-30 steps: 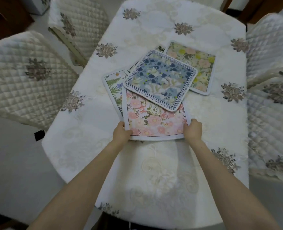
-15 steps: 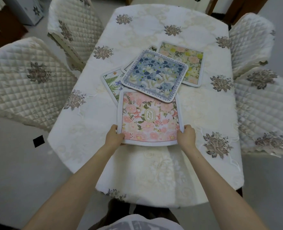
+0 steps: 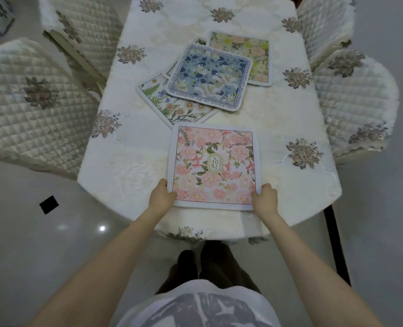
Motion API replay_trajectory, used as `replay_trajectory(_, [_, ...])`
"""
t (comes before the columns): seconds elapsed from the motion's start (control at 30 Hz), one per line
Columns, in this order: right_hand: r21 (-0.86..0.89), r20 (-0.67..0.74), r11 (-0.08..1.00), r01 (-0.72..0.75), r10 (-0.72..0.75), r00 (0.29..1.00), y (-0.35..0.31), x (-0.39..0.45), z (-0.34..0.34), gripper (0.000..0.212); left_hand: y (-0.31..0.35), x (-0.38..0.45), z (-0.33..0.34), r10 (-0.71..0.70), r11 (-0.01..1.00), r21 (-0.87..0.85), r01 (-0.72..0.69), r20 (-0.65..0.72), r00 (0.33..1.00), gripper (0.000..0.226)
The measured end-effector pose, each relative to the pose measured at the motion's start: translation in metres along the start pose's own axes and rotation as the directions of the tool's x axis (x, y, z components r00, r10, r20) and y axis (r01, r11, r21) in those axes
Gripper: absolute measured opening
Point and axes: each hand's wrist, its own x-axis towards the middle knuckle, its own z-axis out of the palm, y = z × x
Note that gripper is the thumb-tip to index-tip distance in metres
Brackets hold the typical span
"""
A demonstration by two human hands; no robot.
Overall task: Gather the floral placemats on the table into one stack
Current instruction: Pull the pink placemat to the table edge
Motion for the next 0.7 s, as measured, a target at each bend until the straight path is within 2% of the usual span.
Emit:
replay_trajectory(0.17, [0.002,-0.033,0.999,-0.034,0.034,0.999,0.014,-0.027,0.007,0.022,-0.016,-0.020,-0.003,0.070,0.991,0.118,-0.069,-0.006,0.998,0.016])
replay_trajectory(0.33, [0.017,-0.048,1.000,-0.023,0.023,0.999,0.023,-0.045,0.009,0.018,-0.032,-0.034,-0.006,0.100,0.979,0.171,-0.107,0.052,0.994,0.016])
replay_trajectory(0.53, [0.014,-0.059,0.999,-0.049,0.049,0.997,0.027,-0.057,0.012,0.021,-0.034,-0.044,-0.008,0.077,0.971,0.224,-0.083,0.039,0.996,0.022])
replay_trajectory(0.63, [-0.129,-0.095,0.992,0.012,-0.024,0.995,0.023,-0.061,0.012,0.048,-0.036,-0.045,-0.007,0.139,0.950,0.287,-0.124,-0.033,0.990,0.046])
replay_trajectory(0.7, [-0.248,-0.074,0.960,0.127,-0.150,0.986,0.020,-0.060,0.010,0.064,-0.037,-0.042,-0.008,0.240,0.896,0.384,-0.223,0.006,0.971,0.064])
